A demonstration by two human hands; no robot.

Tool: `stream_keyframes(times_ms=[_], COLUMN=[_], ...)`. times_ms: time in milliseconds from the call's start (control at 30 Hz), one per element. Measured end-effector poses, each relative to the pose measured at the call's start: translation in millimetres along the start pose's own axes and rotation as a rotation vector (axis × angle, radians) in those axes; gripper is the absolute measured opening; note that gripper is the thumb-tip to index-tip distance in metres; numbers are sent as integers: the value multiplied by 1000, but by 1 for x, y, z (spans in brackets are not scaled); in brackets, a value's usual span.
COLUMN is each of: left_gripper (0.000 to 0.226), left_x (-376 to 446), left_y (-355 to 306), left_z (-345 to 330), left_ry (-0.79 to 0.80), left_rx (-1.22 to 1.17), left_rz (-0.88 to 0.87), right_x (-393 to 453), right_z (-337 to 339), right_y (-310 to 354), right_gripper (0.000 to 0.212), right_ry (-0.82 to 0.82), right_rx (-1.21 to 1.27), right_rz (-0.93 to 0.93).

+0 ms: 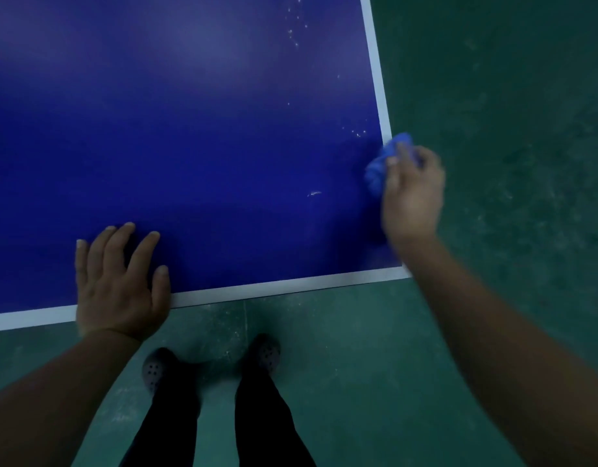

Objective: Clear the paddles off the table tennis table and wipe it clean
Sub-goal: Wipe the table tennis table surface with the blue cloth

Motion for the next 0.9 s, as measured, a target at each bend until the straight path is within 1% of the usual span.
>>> stream_keyframes(times_ms=[33, 67, 133, 167, 200, 233, 267, 300, 333, 367, 400, 433, 467, 500, 533, 567, 600, 667, 700, 733, 767, 800, 833, 900], left_gripper=[62, 62, 62, 62, 62, 61, 61, 61, 61, 61, 61, 60, 60, 60, 60, 60, 60, 60, 60, 60, 60, 60, 60, 60], left_x=[0, 0, 1, 0, -1, -1, -2, -2, -2, -1, -2, -3, -3, -3, -3, -2, -2, -3, -3, -3, -3, -2, -2, -2], left_y=[0, -1, -2, -2, -2, -2, -2, -2, -2, -3, -3, -2, -2, -1, -1, -1, -1, -1, -1, -1, -1, -1, -1, -1], left_z=[0, 0, 1, 2, 2, 2, 3, 4, 5, 5, 5, 5, 5, 4, 4, 4, 3, 4, 4, 4, 4, 4, 3, 2], left_ry=[-1, -6, -19, -25, -32, -39, -45, -50, -55, -58, -58, -55, -52, -48, -43, -39, -35, -41, -47, -47, -44, -41, -38, -34], left_rx=[-2, -6, -11, -11, -14, -19, -24, -28, -32, -35, -35, -31, -28, -26, -24, -22, -22, -24, -22, -22, -22, -22, -21, -20], left_rz=[3, 4, 4, 3, -1, -6, -9, -10, -12, -15, -17, -17, -15, -13, -15, -18, -19, -17, -17, -19, -20, -20, -21, -21], right_x=[-17, -30, -42, -49, -63, -87, -117, -139, -139, -120, -89, -53, -23, -11, -16, -33, -60, -134, -160, -165, -151, -123, -88, -21], right_z=[-17, -36, -65, -73, -81, -90, -94, -93, -88, -81, -70, -60, -52, -50, -55, -65, -81, -111, -117, -115, -110, -105, -95, -62], right_y=[20, 32, 49, 61, 76, 91, 103, 100, 89, 74, 59, 40, 20, 13, 24, 47, 77, 130, 142, 142, 131, 111, 86, 34], right_gripper=[46, 44, 40, 38, 35, 34, 34, 36, 37, 37, 36, 37, 38, 39, 39, 37, 34, 34, 33, 33, 33, 35, 37, 41], right_ry=[25, 58, 122, 120, 139, 185, 275, 358, 387, 357, 261, 172, 104, 68, 63, 51, 85, 209, 258, 288, 284, 248, 194, 57], right_rx=[-10, -35, -108, -150, -176, -197, -211, -235, -264, -291, -320, -340, -337, -321, -294, -285, -271, -274, -264, -254, -262, -315, -362, -407], right_rz=[85, 117, 111, 174, 313, 533, 765, 926, 999, 970, 848, 622, 359, 171, 98, 143, 275, 644, 769, 839, 849, 781, 655, 336])
Point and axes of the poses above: each hand's wrist, its own x-axis towards the middle knuckle, its own z-axis out of the back of the hand, y = z × x, the point moved 9 cm from there along x, towards the middle knuckle, and after that the axes turned 7 degrees about y, right-handed, at the moved point
